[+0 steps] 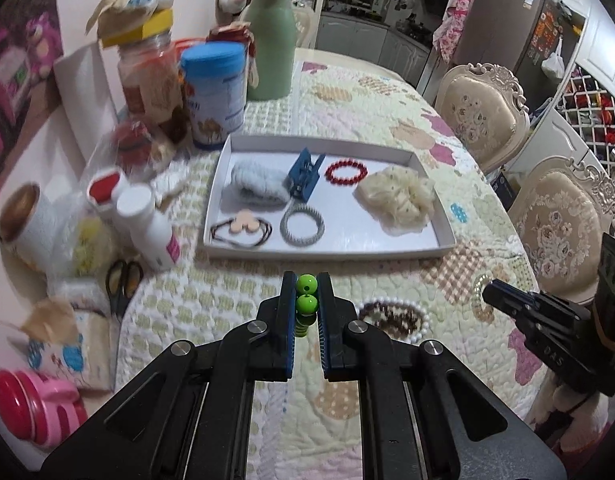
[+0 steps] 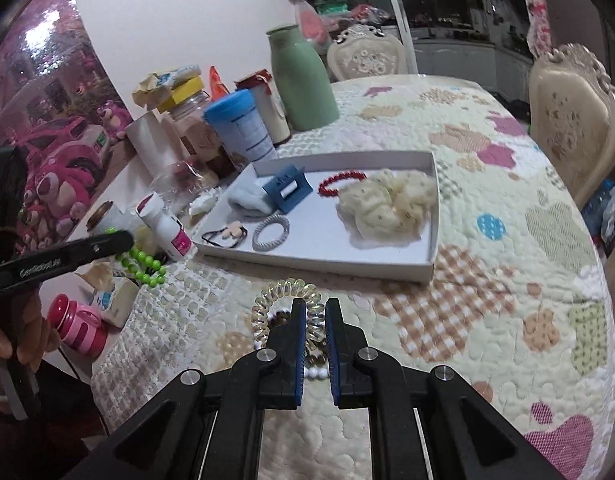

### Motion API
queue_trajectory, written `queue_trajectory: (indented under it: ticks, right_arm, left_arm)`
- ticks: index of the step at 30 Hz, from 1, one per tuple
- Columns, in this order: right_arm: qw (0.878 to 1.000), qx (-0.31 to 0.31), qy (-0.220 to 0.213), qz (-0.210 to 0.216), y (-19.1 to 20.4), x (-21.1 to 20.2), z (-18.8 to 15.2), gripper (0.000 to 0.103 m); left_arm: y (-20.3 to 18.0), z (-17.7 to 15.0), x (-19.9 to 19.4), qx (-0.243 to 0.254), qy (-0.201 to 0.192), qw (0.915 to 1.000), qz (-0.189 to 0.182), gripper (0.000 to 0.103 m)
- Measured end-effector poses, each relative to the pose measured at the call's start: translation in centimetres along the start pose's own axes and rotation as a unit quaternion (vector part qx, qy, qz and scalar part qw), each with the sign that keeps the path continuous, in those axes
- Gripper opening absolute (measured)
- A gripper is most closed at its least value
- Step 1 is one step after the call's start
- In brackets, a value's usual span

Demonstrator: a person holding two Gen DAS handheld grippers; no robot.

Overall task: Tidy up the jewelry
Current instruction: 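Carry the green bracelet and gold coil into the tray and open both tools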

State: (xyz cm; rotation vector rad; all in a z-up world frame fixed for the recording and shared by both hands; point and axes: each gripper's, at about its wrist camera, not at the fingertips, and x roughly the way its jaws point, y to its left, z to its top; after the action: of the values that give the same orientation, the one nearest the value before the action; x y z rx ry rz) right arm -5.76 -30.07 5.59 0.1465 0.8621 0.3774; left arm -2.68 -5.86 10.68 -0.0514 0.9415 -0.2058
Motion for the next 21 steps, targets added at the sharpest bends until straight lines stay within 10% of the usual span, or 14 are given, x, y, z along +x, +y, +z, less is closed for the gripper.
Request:
queue_trajectory:
  ticks: [21]
  right_arm:
    - [0.999,-0.004,-0.026,-0.029,0.2,0.3,5.4,0.009]
  left_arm:
    - [-5.6,8.1,4.1,0.090,-0.014,0.9958,-0.012,0.008]
